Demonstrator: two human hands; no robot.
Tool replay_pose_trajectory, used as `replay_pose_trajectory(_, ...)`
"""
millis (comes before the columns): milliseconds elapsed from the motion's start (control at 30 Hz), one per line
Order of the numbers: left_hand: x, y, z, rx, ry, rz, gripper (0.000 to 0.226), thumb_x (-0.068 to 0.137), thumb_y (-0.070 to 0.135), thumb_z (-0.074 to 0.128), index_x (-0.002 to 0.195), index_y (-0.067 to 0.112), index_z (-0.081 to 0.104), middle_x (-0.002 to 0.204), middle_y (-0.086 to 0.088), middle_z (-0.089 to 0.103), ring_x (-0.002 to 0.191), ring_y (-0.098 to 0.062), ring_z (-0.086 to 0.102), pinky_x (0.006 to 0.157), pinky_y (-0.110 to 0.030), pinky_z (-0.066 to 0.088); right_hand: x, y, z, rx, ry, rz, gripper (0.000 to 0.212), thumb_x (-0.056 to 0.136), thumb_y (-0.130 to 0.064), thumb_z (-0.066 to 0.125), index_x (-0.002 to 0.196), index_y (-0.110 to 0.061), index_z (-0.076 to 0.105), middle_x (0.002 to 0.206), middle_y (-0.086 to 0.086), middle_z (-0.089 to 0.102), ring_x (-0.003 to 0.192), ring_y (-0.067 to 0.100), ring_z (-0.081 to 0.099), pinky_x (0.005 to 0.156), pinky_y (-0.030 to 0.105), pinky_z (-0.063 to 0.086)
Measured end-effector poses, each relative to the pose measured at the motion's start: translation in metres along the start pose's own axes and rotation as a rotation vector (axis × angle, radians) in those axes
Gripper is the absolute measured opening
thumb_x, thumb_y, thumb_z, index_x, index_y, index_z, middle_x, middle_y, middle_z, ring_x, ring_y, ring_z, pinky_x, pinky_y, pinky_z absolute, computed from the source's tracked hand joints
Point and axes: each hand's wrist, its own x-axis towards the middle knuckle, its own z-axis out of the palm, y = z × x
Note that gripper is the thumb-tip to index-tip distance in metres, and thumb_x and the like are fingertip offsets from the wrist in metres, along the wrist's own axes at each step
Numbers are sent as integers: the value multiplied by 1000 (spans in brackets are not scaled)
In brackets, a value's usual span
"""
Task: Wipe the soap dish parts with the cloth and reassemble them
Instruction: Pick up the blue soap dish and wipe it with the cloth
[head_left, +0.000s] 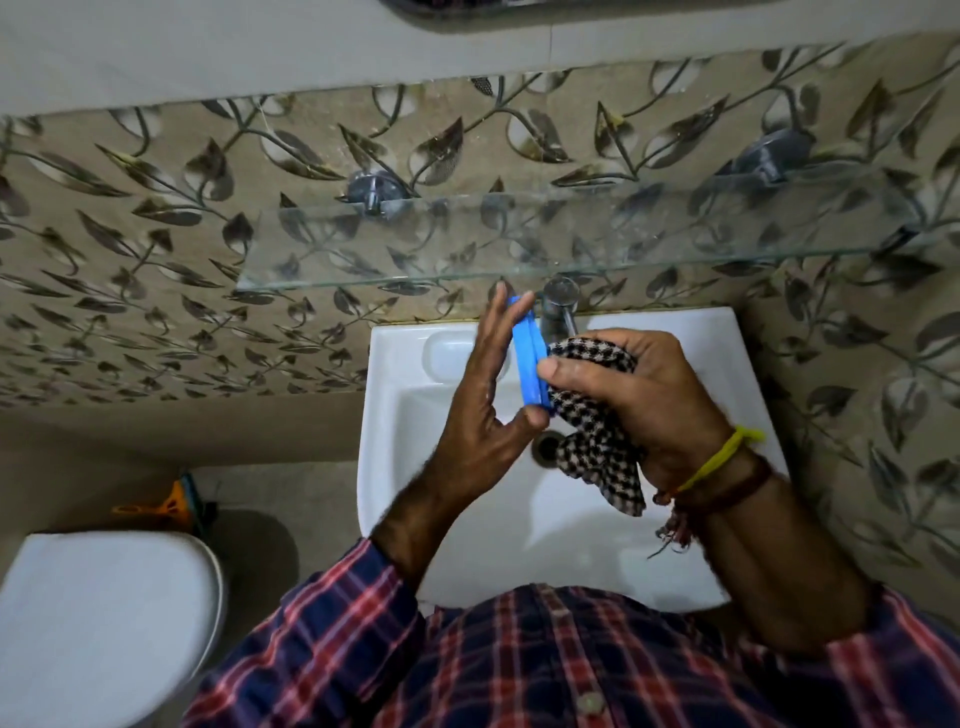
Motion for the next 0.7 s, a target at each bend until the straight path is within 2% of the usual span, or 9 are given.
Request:
replay_pose_trajectory(33, 4, 1, 0, 22, 41, 32, 89, 92, 69, 39, 150, 3, 33, 166, -11, 18, 155, -26, 9, 123, -57, 15, 1, -1, -1, 9, -22, 17, 11, 84, -3, 70, 84, 7, 67, 71, 22, 55, 60, 33, 55, 54, 69, 51)
replay_pose_trajectory(100, 7, 3, 5, -15, 113, 65, 87, 95, 69, 32, 143, -2, 39, 157, -15, 35, 151, -33, 24, 122, -55, 21, 4, -3, 0, 19, -37, 18, 15, 83, -6, 70, 89, 8, 67, 73, 19, 58, 58, 27, 56, 51, 43, 56)
replay_pose_trajectory(167, 6, 3, 12, -113, 169, 3, 80, 98, 64, 30, 140, -3, 42, 144, -19, 48, 137, -38, 44, 112, -62, 34, 8, -2, 2, 30, -34, 8, 20, 84, -7, 70, 95, 10, 67, 82, 22, 61, 65, 28, 59, 53, 33, 55)
replay_pose_trajectory(267, 6, 3, 15, -222, 205, -111, 68, 100, 59, 31, 135, 3, 45, 128, -22, 56, 120, -43, 56, 99, -67, 42, 10, 1, 6, 21, -10, -31, 17, 85, -5, 70, 95, 8, 68, 83, 24, 63, 69, 32, 60, 54, 32, 56)
replay_pose_trajectory(367, 7, 6, 8, -244, 230, -128, 67, 99, 60, 32, 128, 3, 51, 122, -20, 60, 111, -40, 60, 96, -61, 47, 0, 6, 12, -11, -20, -46, 14, 86, -4, 69, 91, 8, 68, 73, 24, 57, 52, 30, 55, 43, 35, 53)
replay_pose_trajectory(467, 6, 10, 4, -235, 218, -153, 57, 101, 53, 31, 124, 7, 56, 116, 0, 66, 107, -26, 63, 94, -48, 50, -2, 8, 14, -38, -31, -41, 13, 86, -3, 69, 91, 9, 68, 69, 25, 56, 41, 27, 52, 40, 39, 53)
replay_pose_trajectory(533, 6, 11, 5, -285, 224, -194, 67, 98, 65, 31, 124, 8, 56, 110, 5, 67, 103, -22, 64, 93, -46, 51, 2, 7, 14, -30, -33, -48, 13, 86, -3, 69, 92, 9, 68, 69, 24, 57, 41, 28, 53, 39, 40, 53)
replay_pose_trajectory(633, 10, 13, 2, -369, 262, -231, 87, 85, 83, 32, 119, 9, 61, 110, -9, 67, 102, -33, 63, 97, -58, 47, 2, 12, 15, -158, -52, -162, 8, 86, -6, 72, 89, 1, 72, 64, 10, 64, 48, 23, 59, 46, 39, 56)
replay_pose_trajectory(700, 12, 12, -1, -347, 273, -237, 98, 78, 90, 28, 117, 8, 65, 107, -11, 68, 100, -31, 64, 96, -55, 47, -2, 15, 18, -271, -47, -250, 6, 85, -9, 74, 88, -3, 75, 65, 3, 69, 54, 16, 63, 54, 35, 57)
